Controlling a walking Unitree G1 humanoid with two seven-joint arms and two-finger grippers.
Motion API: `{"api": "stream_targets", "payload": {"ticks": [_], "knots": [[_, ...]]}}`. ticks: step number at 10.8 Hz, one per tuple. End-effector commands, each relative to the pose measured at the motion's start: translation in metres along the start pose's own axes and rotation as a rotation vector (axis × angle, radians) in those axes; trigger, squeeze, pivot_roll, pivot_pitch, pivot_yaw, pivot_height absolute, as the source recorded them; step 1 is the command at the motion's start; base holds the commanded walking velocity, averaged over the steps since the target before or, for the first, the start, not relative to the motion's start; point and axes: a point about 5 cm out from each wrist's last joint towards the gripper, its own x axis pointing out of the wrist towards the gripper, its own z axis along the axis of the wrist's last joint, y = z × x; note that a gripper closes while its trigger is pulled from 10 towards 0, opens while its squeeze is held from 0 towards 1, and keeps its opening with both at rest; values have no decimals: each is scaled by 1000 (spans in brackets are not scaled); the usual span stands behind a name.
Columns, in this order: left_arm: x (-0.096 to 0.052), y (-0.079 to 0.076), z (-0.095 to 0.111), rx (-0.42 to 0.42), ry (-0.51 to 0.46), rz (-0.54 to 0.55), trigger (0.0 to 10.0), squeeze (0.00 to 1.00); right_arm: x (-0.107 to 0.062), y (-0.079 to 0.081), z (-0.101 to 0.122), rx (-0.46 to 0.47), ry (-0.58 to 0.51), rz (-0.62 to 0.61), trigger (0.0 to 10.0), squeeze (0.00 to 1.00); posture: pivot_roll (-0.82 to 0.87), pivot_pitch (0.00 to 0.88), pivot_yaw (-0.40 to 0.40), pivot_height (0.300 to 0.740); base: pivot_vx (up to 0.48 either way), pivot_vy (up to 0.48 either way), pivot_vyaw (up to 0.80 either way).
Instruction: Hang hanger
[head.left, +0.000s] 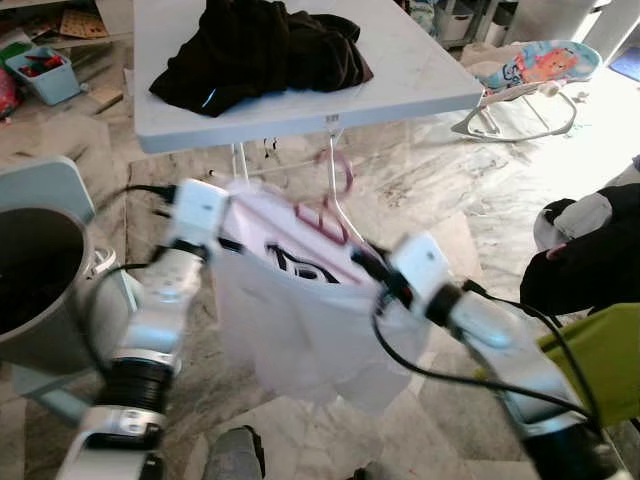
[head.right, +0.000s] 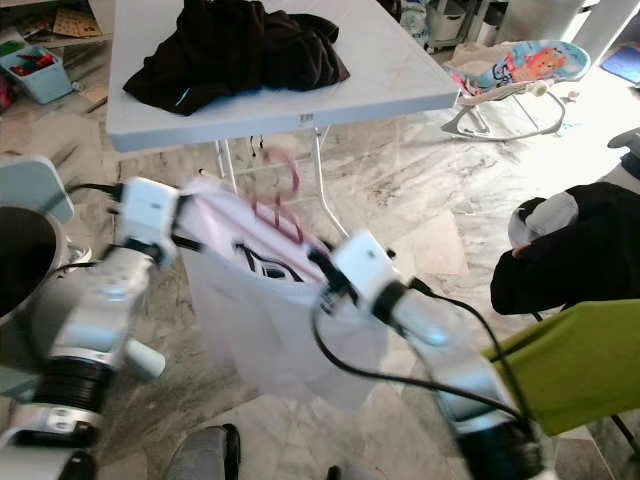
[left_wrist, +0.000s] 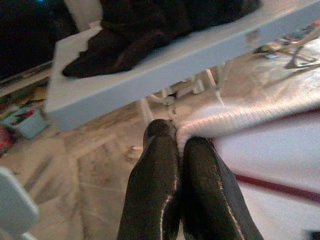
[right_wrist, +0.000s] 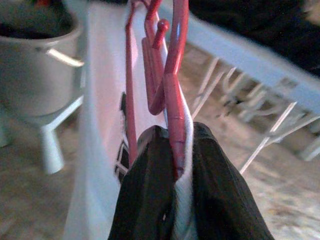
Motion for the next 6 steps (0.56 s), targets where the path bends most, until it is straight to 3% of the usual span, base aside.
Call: {"api": "stream_targets", "payload": {"ticks": [1, 2, 3, 5, 6], "knots": [[0, 23, 3, 20, -12, 98, 0, 0, -15, -15, -3, -2, -2, -4, 10000, 0, -17, 75, -49, 740, 0, 0, 0], [-1, 37, 3, 37, -7, 146, 0, 0, -32, -16, -11, -14, 29, 91, 10000, 0, -17, 75, -49, 740, 0, 0, 0], [-1, 40, 3, 38, -7, 151, 0, 0, -37, -17, -14, -14, 45, 118, 10000, 0, -18, 75, -48, 740, 0, 0, 0], [-2, 51, 1, 40, 13, 181, 0, 0, -67, -33, -27, 11, 119, 199, 10000, 0, -21, 76, -44, 740, 0, 0, 0], [-1, 53, -3, 5, 33, 189, 0, 0, -81, -38, -25, 71, 114, 254, 10000, 0, -27, 76, -38, 740, 0, 0, 0]]}}
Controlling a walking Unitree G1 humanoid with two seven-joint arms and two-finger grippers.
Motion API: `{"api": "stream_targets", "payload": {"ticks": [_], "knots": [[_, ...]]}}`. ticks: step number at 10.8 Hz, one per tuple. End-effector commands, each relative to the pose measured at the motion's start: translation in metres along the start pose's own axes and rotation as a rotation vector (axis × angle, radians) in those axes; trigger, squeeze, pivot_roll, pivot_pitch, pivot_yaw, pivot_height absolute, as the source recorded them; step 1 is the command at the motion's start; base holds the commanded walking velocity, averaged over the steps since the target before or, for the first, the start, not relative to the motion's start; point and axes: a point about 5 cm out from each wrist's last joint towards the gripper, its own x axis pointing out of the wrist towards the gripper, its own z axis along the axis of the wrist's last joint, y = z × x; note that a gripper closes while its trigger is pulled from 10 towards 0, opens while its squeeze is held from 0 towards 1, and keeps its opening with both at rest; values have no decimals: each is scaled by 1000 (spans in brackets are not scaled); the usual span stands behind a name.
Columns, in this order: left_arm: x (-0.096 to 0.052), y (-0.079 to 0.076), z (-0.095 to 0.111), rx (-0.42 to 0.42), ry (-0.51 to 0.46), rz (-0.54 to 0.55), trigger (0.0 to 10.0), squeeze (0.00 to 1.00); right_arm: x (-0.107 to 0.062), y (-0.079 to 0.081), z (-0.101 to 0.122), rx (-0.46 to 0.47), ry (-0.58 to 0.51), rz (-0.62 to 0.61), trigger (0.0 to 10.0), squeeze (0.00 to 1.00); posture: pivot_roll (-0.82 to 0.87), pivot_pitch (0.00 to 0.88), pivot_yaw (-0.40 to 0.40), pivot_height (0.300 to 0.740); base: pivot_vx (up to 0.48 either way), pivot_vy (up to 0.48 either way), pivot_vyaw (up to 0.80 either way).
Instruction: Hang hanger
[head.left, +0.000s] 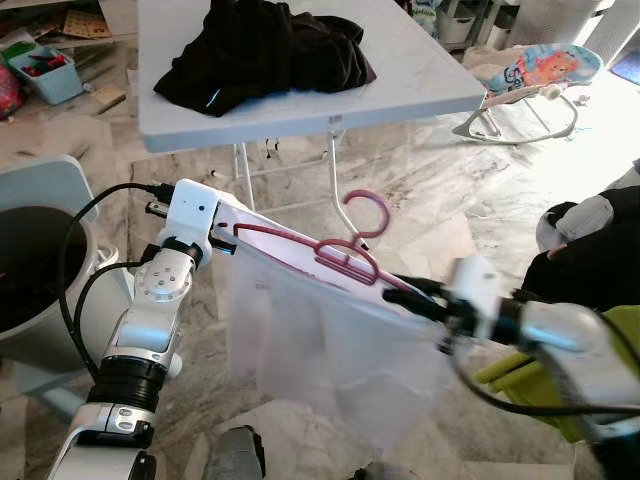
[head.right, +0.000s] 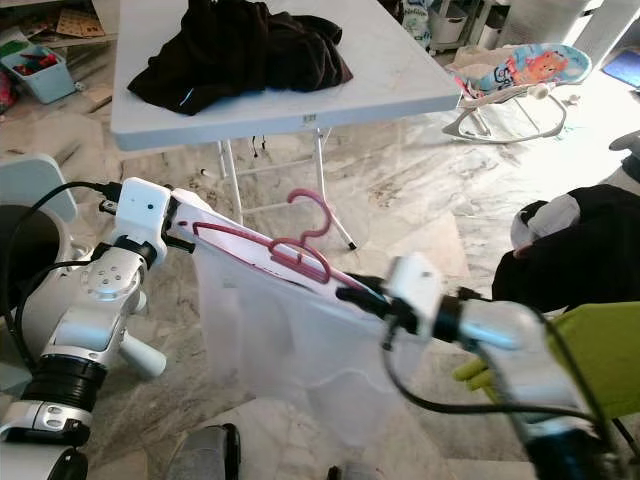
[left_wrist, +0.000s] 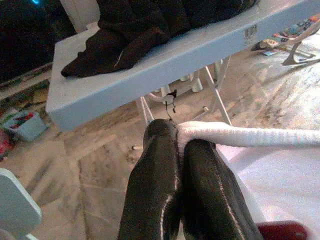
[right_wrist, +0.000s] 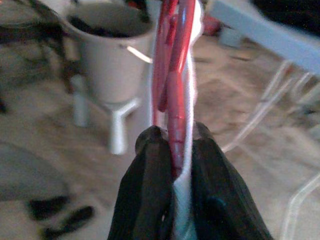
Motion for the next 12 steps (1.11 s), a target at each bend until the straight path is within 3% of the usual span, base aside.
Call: {"api": "stream_targets", "payload": {"ticks": [1, 3, 5, 7, 8, 10, 12], "knots": [[-4, 56, -2, -29, 40, 229, 0, 0, -40, -8, -10, 53, 111, -10, 10000, 0, -31, 76, -37, 740, 0, 0, 0], [-4, 59, -3, -59, 53, 231, 0, 0, -54, -10, -9, 69, 133, 12, 10000, 0, -34, 76, -36, 740, 0, 0, 0], [-4, 50, -9, -141, 82, 204, 0, 0, -51, -26, 1, 87, 39, -87, 10000, 0, -36, 78, -35, 740, 0, 0, 0], [-3, 45, -9, -194, 82, 195, 0, 0, -41, -31, 6, 60, -4, -153, 10000, 0, -29, 79, -35, 740, 0, 0, 0], [-4, 44, -9, -257, 91, 207, 0, 0, -31, -44, 13, 55, -79, -318, 10000, 0, -29, 79, -35, 740, 0, 0, 0], [-1, 34, -9, -333, 97, 181, 0, 0, -14, -35, 24, 140, -186, -285, 10000, 0, -32, 75, -35, 740, 0, 0, 0], [2, 16, -5, -322, 94, 121, 0, 0, 6, -35, 32, 214, -292, -376, 10000, 0, -32, 74, -36, 740, 0, 0, 0]]}}
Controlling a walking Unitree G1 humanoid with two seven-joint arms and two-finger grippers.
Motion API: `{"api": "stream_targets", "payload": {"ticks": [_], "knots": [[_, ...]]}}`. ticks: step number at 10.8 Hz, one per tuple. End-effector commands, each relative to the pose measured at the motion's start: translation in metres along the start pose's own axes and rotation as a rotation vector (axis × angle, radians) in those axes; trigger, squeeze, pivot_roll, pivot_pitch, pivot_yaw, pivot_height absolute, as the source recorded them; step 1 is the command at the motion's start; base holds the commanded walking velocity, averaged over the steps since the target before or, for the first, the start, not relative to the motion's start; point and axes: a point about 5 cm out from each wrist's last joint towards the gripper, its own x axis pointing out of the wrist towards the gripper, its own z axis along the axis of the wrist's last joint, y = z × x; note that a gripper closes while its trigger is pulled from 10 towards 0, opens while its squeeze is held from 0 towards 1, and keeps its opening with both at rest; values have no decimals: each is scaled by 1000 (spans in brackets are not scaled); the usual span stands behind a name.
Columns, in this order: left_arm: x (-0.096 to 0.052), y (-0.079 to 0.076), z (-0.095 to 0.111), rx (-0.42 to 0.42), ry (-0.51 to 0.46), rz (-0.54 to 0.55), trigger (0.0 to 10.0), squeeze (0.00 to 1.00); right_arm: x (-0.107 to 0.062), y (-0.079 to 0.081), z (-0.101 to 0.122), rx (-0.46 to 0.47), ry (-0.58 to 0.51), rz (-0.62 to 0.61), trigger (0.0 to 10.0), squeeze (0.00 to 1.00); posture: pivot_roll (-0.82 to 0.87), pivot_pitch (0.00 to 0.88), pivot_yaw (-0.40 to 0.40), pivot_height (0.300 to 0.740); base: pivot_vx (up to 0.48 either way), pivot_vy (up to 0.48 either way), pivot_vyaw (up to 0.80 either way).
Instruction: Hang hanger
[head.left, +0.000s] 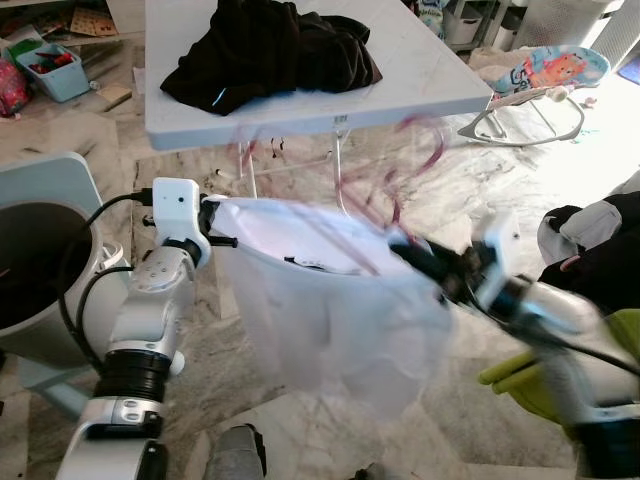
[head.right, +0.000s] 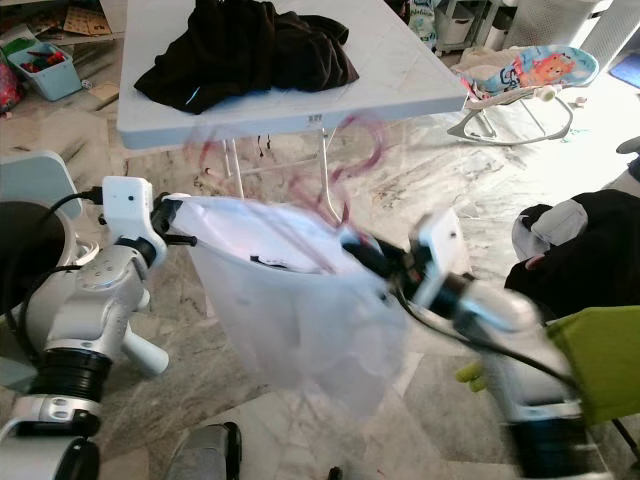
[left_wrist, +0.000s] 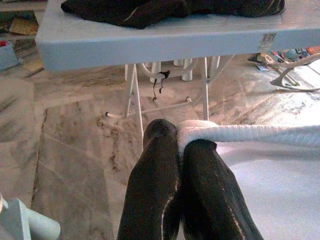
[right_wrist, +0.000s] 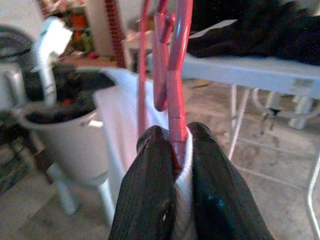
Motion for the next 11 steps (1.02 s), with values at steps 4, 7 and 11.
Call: {"api": "stream_targets", "payload": {"ticks": [4, 7, 11], "knots": [[-13, -56, -11, -3, 25, -183, 0, 0, 29, -12, 32, 247, -273, -336, 10000, 0, -19, 59, -39, 740, 0, 0, 0], [-35, -98, -40, 152, 154, -460, 0, 0, 47, -3, 42, 256, -319, -360, 10000, 0, -19, 57, -33, 740, 0, 0, 0], [-55, -97, -61, 239, 249, -550, 0, 0, 42, -29, 55, 306, -375, -455, 10000, 0, -15, 62, -42, 740, 0, 0, 0]]}}
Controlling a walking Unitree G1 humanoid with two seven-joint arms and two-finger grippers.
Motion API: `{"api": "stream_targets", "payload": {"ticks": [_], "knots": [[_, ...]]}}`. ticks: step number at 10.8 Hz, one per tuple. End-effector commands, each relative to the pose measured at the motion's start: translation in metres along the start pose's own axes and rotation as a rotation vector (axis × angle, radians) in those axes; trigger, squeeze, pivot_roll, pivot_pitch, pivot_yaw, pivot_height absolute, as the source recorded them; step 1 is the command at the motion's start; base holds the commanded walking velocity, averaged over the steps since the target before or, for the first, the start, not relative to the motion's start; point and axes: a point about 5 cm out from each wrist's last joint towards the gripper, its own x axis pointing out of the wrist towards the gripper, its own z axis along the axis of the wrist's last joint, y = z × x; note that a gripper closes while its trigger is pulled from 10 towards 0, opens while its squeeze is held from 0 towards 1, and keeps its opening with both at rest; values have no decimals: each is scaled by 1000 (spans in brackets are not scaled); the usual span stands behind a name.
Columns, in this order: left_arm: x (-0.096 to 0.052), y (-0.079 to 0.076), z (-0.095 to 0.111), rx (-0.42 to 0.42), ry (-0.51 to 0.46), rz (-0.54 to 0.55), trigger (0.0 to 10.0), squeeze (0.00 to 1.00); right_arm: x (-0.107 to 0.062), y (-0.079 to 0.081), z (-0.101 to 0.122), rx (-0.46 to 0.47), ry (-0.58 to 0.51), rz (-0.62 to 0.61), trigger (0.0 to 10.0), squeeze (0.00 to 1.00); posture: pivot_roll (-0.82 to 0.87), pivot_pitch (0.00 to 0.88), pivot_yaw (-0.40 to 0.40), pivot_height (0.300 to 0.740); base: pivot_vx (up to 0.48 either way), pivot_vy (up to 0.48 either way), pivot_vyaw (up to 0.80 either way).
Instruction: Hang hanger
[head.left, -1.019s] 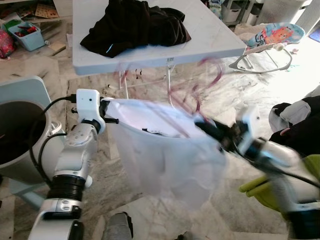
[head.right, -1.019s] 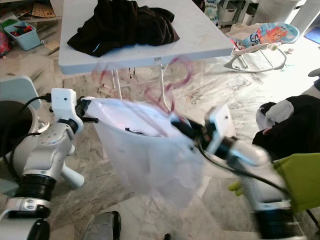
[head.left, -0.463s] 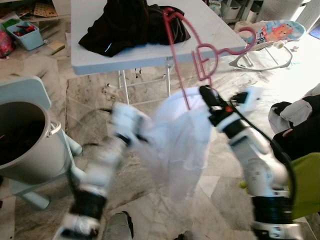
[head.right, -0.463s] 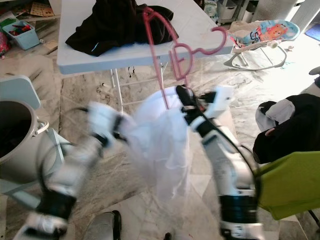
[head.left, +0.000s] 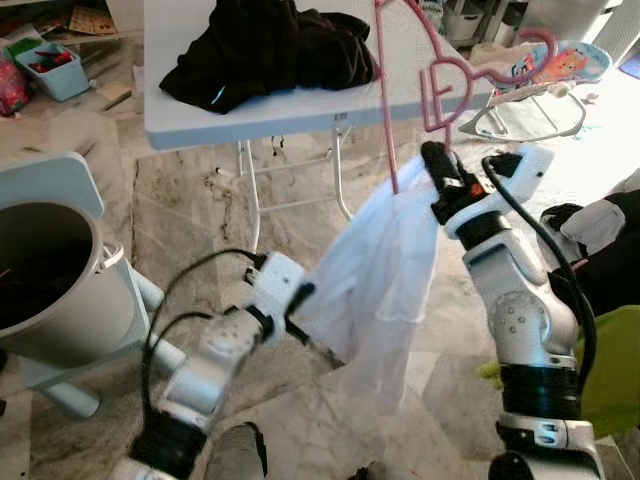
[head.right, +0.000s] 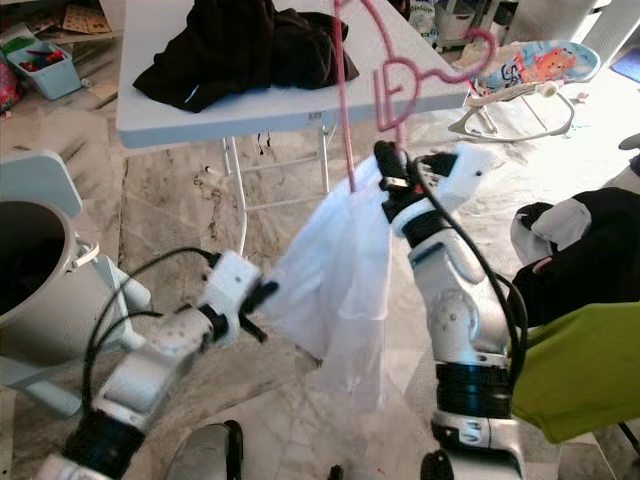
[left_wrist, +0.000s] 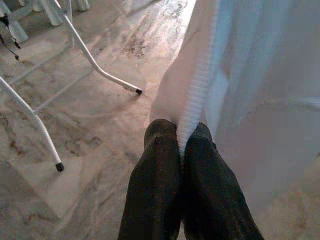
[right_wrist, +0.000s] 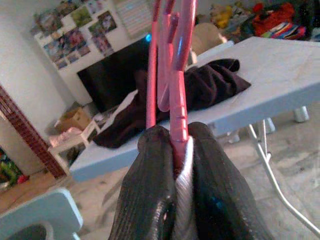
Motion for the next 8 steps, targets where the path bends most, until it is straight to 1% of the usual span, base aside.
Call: {"api": "stream_targets", "payload": {"ticks": [1, 2, 4, 5, 6, 7, 8], "knots": [[-1, 4, 6, 2, -16, 34, 0, 0, -3, 11, 4, -69, 17, 111, 10000, 0, -14, 64, -47, 740, 0, 0, 0], [-2, 9, 8, -1, -25, 54, 0, 0, -11, 14, -3, -158, 81, 190, 10000, 0, -16, 68, -50, 740, 0, 0, 0], [-5, 19, 5, 9, -13, 78, 0, 0, -32, 17, -14, -325, 239, 420, 10000, 0, -23, 71, -45, 740, 0, 0, 0], [-6, 25, 6, 31, -11, 88, 0, 0, -47, 6, -16, -437, 358, 535, 10000, 0, -24, 71, -41, 740, 0, 0, 0], [-7, 28, 5, 52, -8, 96, 0, 0, -52, 1, -14, -481, 394, 571, 10000, 0, -24, 71, -41, 740, 0, 0, 0], [-8, 33, 6, 46, -7, 110, 0, 1000, -59, -9, -12, -560, 472, 620, 10000, 0, -27, 73, -40, 740, 0, 0, 0], [-8, 34, 5, 45, -4, 109, 667, 1000, -61, -13, -11, -585, 500, 644, 10000, 0, -27, 75, -40, 740, 0, 0, 0]]}}
